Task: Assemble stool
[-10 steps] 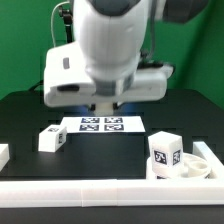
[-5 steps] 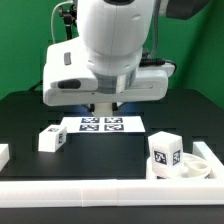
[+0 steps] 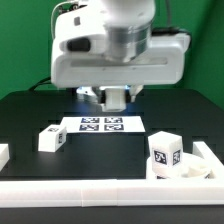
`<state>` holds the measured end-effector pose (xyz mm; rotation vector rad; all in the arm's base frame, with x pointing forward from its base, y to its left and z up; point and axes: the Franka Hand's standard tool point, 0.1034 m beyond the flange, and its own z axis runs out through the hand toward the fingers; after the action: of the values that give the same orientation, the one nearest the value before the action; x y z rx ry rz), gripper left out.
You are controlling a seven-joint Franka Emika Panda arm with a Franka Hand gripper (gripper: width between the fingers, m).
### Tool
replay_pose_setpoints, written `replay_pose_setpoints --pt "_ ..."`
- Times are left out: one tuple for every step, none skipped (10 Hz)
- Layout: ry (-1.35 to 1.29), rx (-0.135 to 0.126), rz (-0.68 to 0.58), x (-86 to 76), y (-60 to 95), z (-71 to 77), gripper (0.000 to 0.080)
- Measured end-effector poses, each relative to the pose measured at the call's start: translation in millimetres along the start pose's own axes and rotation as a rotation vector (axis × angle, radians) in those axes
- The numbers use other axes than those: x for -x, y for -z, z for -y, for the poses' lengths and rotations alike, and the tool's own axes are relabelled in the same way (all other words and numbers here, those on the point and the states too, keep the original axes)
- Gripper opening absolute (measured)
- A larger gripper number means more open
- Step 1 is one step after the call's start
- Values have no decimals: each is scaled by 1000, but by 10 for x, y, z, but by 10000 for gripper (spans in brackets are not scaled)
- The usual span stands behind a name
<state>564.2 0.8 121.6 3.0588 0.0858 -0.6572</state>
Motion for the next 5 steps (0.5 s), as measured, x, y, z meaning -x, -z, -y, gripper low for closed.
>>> replay_pose_setpoints --pt "7 2 -92 -35 44 52 327" --pt "10 7 -161 -37 46 58 327" --pt "8 11 -229 -75 57 40 327" --pt "6 17 -312 -112 73 24 327" --pt "4 22 -376 -119 71 12 327"
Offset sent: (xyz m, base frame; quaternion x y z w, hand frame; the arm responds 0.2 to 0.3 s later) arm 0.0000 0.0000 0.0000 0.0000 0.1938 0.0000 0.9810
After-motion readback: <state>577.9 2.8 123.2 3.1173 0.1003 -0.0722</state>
